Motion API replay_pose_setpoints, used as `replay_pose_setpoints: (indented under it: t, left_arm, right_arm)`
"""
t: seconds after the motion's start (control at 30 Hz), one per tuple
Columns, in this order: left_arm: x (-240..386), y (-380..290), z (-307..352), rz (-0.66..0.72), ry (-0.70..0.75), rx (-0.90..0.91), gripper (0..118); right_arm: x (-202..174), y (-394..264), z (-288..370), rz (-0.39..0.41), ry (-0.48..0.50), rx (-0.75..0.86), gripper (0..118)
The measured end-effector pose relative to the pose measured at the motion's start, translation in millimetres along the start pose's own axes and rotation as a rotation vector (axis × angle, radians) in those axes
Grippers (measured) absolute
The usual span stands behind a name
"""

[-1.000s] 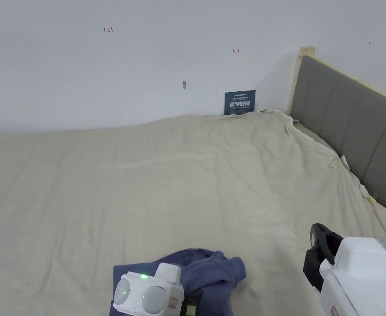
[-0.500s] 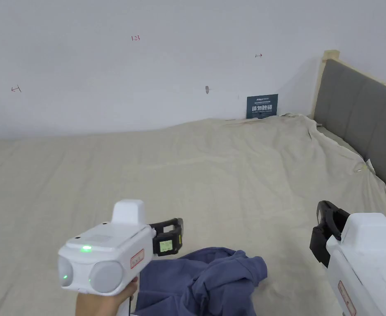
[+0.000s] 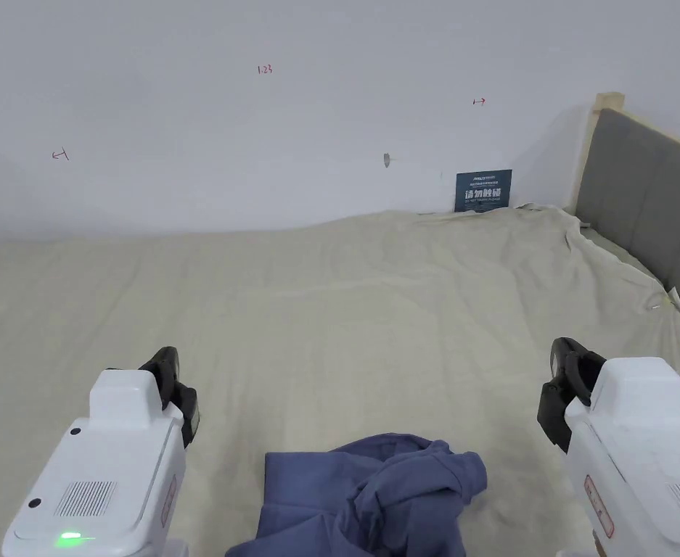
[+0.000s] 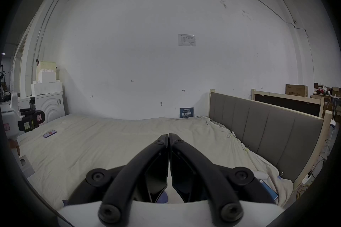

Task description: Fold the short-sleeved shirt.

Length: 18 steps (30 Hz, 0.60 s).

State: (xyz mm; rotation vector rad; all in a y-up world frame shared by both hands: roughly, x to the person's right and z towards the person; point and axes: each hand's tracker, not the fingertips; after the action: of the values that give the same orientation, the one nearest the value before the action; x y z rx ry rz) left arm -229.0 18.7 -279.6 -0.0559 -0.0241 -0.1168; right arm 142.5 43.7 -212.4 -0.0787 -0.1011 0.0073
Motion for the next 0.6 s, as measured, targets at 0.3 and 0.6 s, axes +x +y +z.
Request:
replay_pose_setpoints:
  t: [0.3,0.6]
  left_arm:
    - [-8,-5,2,0.026,0.02,-0.02,0]
    - [-13,-22,-12,0.084,-0.054,-0.348,0]
  right_arm:
    - [-2,0,2,0.007,0.008,0.005,0]
    - [-1,-5,1,0.0,0.01,-0.006,0]
